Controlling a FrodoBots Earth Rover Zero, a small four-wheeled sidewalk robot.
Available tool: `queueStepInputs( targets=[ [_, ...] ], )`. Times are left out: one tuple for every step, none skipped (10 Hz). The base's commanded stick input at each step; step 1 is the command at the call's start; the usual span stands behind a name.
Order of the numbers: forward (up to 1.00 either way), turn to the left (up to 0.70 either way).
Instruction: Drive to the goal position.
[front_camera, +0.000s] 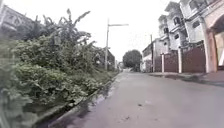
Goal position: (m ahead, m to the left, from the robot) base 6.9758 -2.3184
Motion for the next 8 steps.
queueStepInputs(
  targets=[
    [1.0, -0.4],
    [1.0, -0.4],
    [1.0, -0.4],
    [1.0, -0.4],
    [1.0, -0.4],
    [1.0, -0.4],
    [1.0, -0.28],
    [1.0, 0.0]
  ],
)
